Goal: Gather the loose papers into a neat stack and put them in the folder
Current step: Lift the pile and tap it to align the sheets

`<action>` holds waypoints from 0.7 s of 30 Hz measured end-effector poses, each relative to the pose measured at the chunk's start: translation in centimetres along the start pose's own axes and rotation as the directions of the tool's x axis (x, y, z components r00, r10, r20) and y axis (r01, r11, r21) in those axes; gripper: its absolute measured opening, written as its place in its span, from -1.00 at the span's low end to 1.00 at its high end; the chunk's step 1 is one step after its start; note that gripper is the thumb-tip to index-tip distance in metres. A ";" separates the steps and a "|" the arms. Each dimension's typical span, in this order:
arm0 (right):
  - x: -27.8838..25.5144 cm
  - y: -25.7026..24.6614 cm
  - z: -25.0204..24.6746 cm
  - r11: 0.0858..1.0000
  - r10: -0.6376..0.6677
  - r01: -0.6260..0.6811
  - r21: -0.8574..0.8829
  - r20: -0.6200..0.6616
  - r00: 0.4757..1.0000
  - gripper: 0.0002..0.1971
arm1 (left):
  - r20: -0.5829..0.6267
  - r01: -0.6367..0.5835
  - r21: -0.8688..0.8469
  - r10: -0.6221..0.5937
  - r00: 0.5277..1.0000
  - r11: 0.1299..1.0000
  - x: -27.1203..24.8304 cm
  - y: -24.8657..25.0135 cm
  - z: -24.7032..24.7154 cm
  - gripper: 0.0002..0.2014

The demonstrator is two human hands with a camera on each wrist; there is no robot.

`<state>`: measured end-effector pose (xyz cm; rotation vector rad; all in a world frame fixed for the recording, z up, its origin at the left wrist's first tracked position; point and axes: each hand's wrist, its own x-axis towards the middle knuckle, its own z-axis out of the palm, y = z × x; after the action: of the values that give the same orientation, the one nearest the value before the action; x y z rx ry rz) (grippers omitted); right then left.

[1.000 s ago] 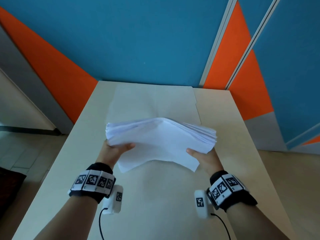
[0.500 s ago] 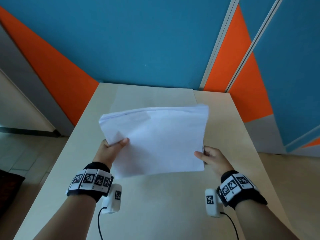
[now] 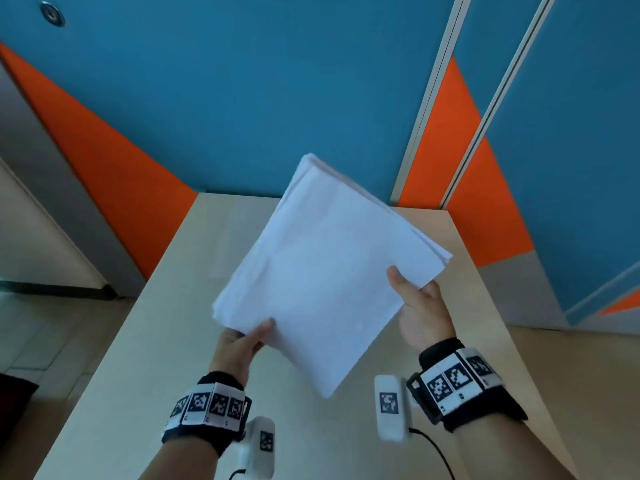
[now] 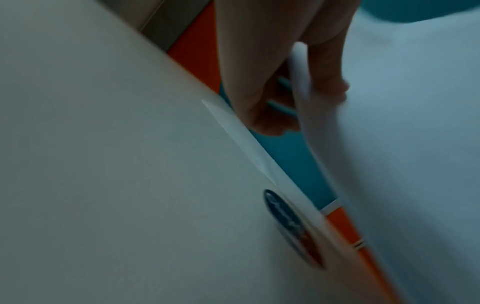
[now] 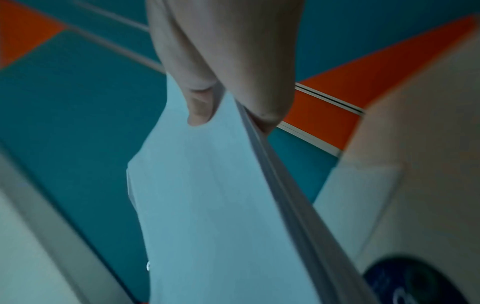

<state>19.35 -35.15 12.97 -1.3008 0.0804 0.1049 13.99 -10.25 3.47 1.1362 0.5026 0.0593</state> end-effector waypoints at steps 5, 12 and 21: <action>-0.3 -1.5 0.2 0.950 -0.078 0.105 -0.294 0.103 0.992 -0.85 | 0.073 -0.196 0.438 0.182 0.981 0.878 0.5 4.1 -0.8 0.01; -0.6 -2.5 1.0 0.919 -0.177 0.221 -0.327 0.159 0.971 -0.79 | 0.237 -0.361 0.229 0.308 0.921 0.904 -0.9 8.9 4.5 -0.75; -0.5 -0.5 0.5 0.953 -0.097 0.116 -0.280 0.082 0.992 -0.67 | 0.174 -0.428 0.326 0.391 0.904 0.843 -1.1 6.1 4.6 -0.35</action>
<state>18.88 -34.77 13.66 -1.5853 -0.0654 0.0694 16.18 -11.80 10.70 1.5864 0.1704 0.2924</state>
